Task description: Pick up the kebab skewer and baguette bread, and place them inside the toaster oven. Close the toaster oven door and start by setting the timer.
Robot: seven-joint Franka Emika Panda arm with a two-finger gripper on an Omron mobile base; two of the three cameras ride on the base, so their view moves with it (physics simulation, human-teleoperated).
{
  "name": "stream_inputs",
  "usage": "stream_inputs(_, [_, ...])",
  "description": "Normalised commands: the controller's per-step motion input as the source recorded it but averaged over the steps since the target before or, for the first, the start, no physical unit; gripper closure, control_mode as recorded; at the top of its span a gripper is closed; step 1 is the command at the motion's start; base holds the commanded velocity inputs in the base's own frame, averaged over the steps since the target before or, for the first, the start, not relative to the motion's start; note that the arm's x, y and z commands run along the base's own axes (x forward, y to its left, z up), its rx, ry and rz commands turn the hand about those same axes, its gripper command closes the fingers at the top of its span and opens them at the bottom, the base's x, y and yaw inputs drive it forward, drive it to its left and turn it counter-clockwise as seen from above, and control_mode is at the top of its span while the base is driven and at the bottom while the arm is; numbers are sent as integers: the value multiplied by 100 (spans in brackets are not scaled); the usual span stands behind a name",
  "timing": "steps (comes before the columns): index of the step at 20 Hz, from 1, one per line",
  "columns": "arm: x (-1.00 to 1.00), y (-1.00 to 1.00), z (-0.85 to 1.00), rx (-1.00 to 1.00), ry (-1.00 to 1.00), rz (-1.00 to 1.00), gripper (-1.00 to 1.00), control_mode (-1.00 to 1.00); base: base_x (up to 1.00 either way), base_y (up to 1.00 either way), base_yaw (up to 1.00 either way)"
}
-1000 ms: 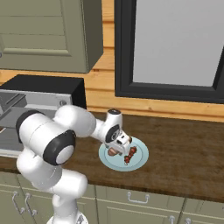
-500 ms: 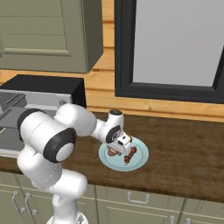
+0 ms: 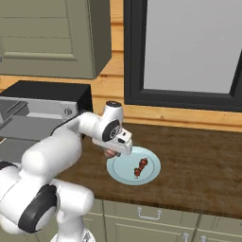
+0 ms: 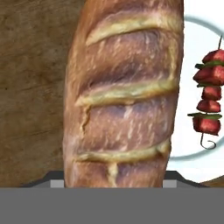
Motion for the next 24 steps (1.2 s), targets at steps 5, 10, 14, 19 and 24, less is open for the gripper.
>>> stream_inputs(5, [-66, 100, 100, -14, 0, 26, 100, -100, 0, 0, 0])
stream_inputs(10, [-25, 100, 83, -12, 0, 25, 100, -100, 0, 0, 0])
stream_inputs(14, [1, 100, 46, -2, 0, 23, 100, -100, 0, 0, 0])
stream_inputs(19, [17, 100, 42, 1, 5, 18, 100, -100, 0, 0, 0])
stream_inputs(24, [15, 100, 2, 6, 3, 8, 100, -100, 0, 0, 0])
